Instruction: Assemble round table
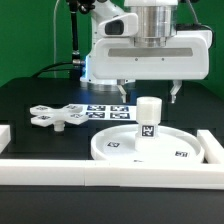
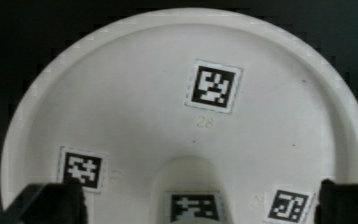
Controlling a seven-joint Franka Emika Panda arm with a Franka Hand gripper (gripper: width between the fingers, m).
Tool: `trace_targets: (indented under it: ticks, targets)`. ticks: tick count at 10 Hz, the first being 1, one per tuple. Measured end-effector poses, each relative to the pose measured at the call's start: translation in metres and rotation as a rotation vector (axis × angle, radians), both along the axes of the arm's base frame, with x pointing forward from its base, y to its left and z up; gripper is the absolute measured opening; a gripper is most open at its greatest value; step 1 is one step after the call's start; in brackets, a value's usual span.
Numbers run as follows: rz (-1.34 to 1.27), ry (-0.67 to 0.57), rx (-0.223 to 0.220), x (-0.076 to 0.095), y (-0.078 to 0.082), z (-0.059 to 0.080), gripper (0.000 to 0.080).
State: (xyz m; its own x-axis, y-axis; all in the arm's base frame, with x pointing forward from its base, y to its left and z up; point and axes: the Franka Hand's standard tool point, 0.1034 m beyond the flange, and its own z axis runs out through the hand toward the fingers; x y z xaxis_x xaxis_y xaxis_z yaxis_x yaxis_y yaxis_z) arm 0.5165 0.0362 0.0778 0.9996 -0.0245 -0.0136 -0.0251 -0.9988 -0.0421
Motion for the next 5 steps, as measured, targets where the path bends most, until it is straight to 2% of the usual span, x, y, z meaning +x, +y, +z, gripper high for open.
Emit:
trace_targets:
  ticks: [1,2,4,5]
  targets:
    - [0.086,-0.006,-0.003,-0.005,-0.021,0.0,0.0649]
    - [0.143,-0.016,0.001,-0.007,-0.052,0.001,0.0649]
    - [0.166,-0.024,-0.004,-0.008,-0.1,0.003,0.0649]
    - [0.154,-0.024,-0.005,-0.01,-0.114,0.003,0.0649]
